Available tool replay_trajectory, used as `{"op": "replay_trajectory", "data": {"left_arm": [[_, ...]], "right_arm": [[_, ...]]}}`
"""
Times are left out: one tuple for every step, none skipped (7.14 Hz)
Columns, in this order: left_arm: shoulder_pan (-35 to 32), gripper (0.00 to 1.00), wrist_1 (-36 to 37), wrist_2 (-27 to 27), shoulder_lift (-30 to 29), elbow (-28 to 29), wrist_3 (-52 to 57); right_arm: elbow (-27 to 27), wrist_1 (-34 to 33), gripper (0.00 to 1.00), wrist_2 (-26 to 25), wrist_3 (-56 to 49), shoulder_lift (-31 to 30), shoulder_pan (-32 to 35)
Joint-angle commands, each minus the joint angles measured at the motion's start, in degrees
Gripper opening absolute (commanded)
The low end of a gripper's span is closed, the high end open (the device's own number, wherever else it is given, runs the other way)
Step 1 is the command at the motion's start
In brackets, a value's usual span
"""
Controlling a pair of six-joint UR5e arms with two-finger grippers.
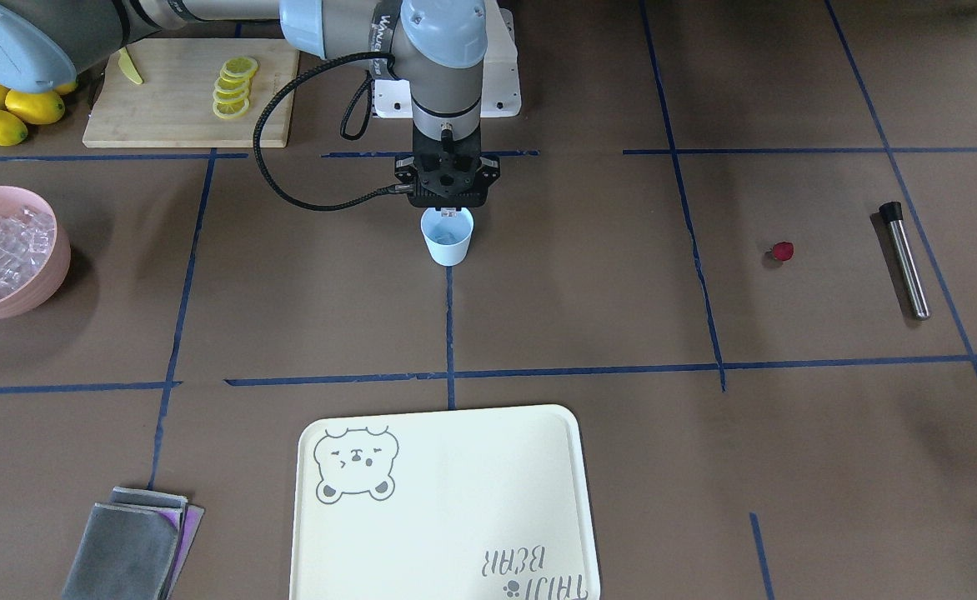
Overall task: Mash ice and strawberries in cup
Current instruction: 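Carry the ice cube with the right gripper over the cup, then open the right gripper to drop the ice cube into the cup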
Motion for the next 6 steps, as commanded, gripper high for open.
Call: {"op": "replay_trajectory", "data": {"left_arm": [[0.1,1.00,0.0,0.0,-0.1,0.0,0.0],[0.1,1.00,0.0,-0.1,-0.1,0.0,0.0],[0.1,1.00,0.0,0.0,-0.1,0.0,-0.1],[0.1,1.00,0.0,0.0,-0.1,0.0,-0.1],[0.1,1.00,0.0,0.0,-0.1,0.0,-0.1],[0.1,1.00,0.0,0.0,-0.3,0.0,-0.1]], "right_arm": [[-0.3,0.0,0.89,0.0,-0.1,-0.3,-0.2],[-0.3,0.0,0.98,-0.1,0.0,-0.2,-0.4],[-0.3,0.0,0.99,0.0,0.0,-0.1,-0.4],[-0.2,0.0,0.99,0.0,-0.1,-0.1,-0.4],[0.2,0.1,0.99,-0.1,-0.1,-0.1,-0.3],[0.6,0.1,0.99,-0.1,-0.1,0.2,-0.2]]}}
